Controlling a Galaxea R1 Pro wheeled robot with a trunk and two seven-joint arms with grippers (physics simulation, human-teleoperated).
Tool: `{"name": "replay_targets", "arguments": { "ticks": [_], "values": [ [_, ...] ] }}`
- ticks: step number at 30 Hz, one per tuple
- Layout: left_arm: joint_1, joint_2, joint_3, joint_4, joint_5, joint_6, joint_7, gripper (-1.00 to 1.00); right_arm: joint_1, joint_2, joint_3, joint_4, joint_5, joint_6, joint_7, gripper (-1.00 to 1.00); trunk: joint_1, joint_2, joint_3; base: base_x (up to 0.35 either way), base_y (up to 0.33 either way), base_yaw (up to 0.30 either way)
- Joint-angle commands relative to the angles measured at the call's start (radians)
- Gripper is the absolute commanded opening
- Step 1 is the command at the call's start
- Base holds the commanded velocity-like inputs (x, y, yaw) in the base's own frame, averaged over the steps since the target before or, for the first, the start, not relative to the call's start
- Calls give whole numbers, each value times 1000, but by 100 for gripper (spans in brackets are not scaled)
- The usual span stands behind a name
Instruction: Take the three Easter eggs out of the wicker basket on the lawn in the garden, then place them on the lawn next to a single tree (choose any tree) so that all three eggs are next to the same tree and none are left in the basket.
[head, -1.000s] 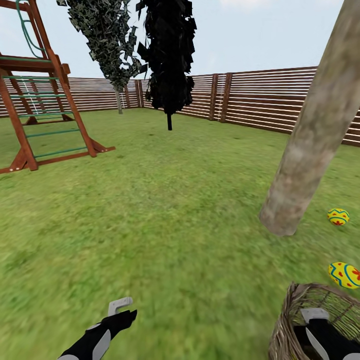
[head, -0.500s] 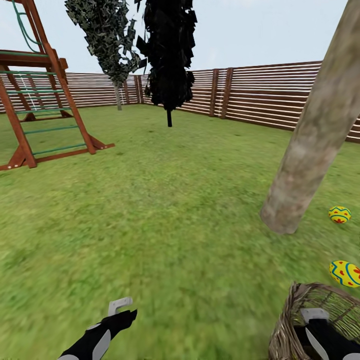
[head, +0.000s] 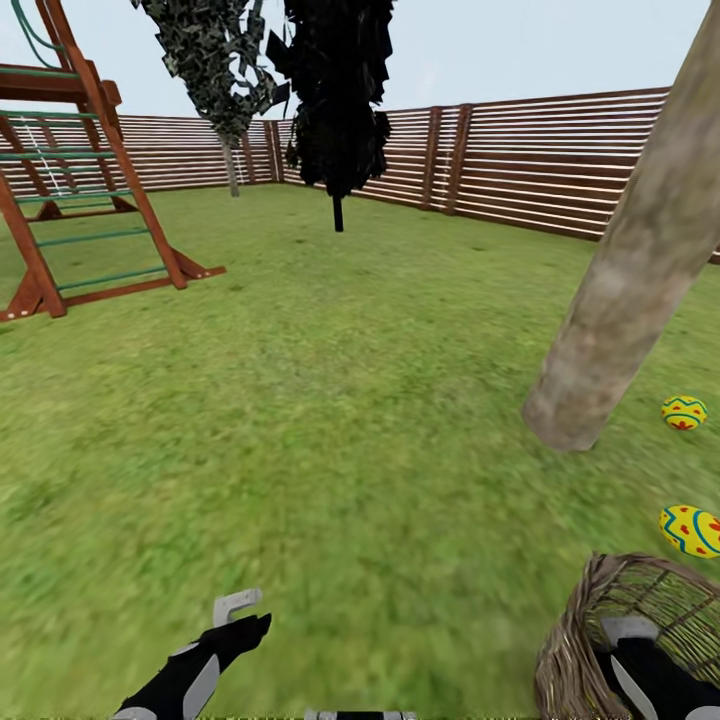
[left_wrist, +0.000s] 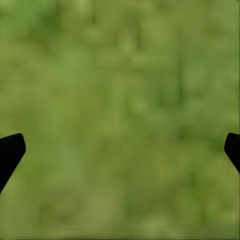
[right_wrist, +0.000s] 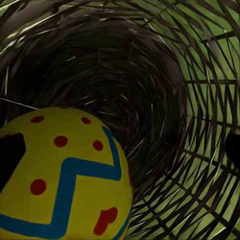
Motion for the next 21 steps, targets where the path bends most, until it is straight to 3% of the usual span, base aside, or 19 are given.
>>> {"name": "replay_targets", "arguments": {
  "ticks": [1, 6, 17, 21],
  "values": [
    [0, 0, 6, -23, 7, 4, -4, 100, 0, -1, 8, -2, -8, 6, -6, 100, 0, -1, -5, 0, 0, 0],
    [0, 16, 8, -119, 9, 5, -1, 100, 0, -1, 8, -2, -8, 6, -6, 100, 2, -2, -24, 0, 0, 0],
    [0, 15, 7, -123, 9, 5, 0, 100, 0, 0, 9, -2, -8, 6, -6, 100, 7, -4, -67, 0, 0, 0],
    [0, 20, 8, -125, 10, 3, -9, 100, 0, 6, 10, -1, -8, 6, -6, 100, 7, -4, -67, 0, 0, 0]
  ]
}}
